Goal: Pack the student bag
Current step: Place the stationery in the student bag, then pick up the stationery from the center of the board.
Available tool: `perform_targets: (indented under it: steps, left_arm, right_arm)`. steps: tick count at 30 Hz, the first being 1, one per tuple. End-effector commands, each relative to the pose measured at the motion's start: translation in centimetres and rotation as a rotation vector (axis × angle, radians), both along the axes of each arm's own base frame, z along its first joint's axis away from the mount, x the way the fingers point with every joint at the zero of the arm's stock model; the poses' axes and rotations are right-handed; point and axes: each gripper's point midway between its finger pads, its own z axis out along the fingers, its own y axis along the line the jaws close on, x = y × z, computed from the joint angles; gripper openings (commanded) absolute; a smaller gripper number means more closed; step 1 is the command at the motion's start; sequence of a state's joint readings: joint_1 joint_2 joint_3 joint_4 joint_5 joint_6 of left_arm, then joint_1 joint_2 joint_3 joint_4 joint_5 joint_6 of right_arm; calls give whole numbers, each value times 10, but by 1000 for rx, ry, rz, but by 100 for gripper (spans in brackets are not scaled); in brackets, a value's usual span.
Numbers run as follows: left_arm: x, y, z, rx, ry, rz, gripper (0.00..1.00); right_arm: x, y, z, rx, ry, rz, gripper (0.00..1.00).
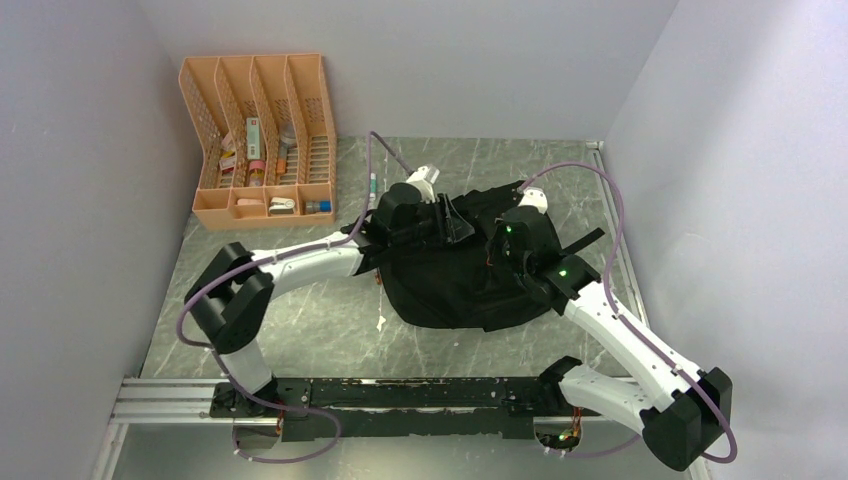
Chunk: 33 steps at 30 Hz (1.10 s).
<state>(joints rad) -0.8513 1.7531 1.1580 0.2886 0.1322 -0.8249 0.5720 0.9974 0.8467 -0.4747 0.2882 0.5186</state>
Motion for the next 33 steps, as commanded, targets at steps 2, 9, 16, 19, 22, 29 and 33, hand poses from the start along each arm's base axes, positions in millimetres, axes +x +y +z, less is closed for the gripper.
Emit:
perform_targets:
  steps: [2, 9, 16, 19, 22, 29, 33]
  left_arm:
    - [5, 47, -19, 210, -55, 63, 47]
    - [45, 120, -30, 402, -46, 213, 54]
    - [125, 172, -56, 610, 3, 307, 59]
    - [156, 181, -61, 677, -5, 347, 59]
    - [181, 184, -66, 720, -24, 372, 59]
    - [227, 198, -87, 802, -26, 428, 59]
    - [244, 209, -93, 800, -18, 462, 58]
  right_arm:
    - [2, -10, 5, -39, -8, -23, 0]
    - [9, -24, -1, -153, 3, -54, 0]
    - [11, -25, 3, -166, -4, -52, 0]
    - [9, -24, 0, -156, 8, -45, 0]
    - [6, -22, -3, -148, 16, -36, 0]
    - [4, -21, -4, -147, 25, -25, 0]
    - [4, -21, -4, -149, 29, -19, 0]
